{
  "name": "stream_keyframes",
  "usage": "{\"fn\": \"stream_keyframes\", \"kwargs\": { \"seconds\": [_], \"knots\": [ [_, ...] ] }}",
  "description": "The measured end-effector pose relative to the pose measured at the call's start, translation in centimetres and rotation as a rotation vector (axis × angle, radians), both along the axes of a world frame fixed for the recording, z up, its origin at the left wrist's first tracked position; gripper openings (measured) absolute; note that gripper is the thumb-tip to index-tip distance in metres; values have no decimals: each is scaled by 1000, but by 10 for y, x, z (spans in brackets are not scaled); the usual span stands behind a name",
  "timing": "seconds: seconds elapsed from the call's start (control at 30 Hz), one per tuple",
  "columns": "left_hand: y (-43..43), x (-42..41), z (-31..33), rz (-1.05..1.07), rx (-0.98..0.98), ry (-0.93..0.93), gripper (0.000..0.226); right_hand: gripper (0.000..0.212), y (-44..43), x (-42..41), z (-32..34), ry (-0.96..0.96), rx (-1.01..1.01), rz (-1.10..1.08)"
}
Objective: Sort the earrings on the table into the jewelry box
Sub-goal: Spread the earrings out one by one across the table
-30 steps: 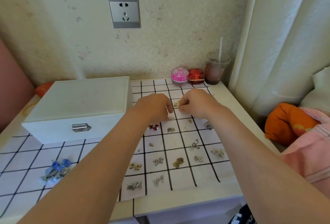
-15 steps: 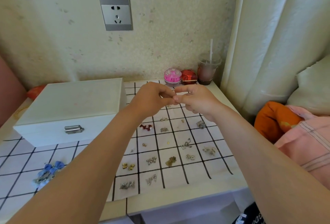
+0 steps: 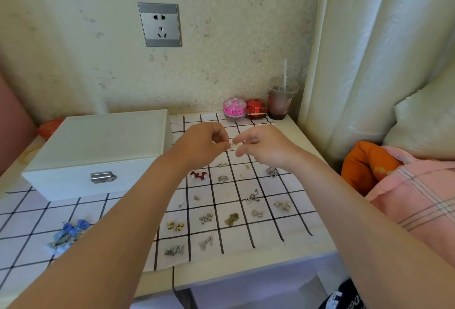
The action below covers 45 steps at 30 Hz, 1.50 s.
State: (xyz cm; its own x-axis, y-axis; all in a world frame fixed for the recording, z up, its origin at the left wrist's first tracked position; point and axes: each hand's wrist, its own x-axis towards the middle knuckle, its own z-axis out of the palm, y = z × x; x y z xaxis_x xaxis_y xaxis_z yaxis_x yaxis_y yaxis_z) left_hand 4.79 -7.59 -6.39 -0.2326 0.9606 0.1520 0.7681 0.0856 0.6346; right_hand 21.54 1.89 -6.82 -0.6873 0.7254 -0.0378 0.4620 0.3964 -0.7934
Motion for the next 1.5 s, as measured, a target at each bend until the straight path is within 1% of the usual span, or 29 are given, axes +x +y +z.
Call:
{"fn": "stream_keyframes", "kwargs": {
  "seconds": [0.1,0.2,0.27,0.33,0.4,0.5,0.57,0.63,0.73,0.83,0.97,1.1,1.23,1.37,1.5],
  "knots": [
    [-7,-2,1,-1,-26,43,5,11,-4,4,-5,-270,197,89],
    [-17,-6,3,-11,-37,67,9,12,-16,3,-6,-453,304,126],
    [-26,-7,3,-24,-47,81,12,14,-22,0,-6,-512,352,124],
    [-34,-7,1,-48,-70,97,14,9,-24,-5,-6,-541,373,114],
    [-40,-6,-2,-58,-87,106,12,5,-25,-8,-6,-564,368,111],
    [-44,-7,-1,-56,-91,94,4,7,-27,-10,-4,-599,381,125],
    [-47,-6,3,-71,-98,95,4,8,-30,-11,-3,-573,392,128],
    [-52,-5,5,-101,-128,102,10,5,-33,-13,-2,-478,374,128],
    [-64,-7,7,-156,-194,167,15,3,-40,-15,2,-338,320,153],
    [-81,-11,7,-164,-262,202,12,5,-52,-20,6,-262,262,200],
    [-105,-17,3,-130,-306,288,8,12,-70,-30,5,-284,274,272],
    [-123,-25,-4,-33,-351,340,12,14,-78,-38,10,-305,280,265],
    [-131,-28,-11,13,-368,322,13,9,-77,-41,12,-280,264,257],
    [-130,-29,-16,-2,-367,305,12,11,-76,-43,10,-257,242,267],
    [-124,-30,-8,-23,-333,297,19,13,-69,-38,15,-221,233,245]
  ]
}}
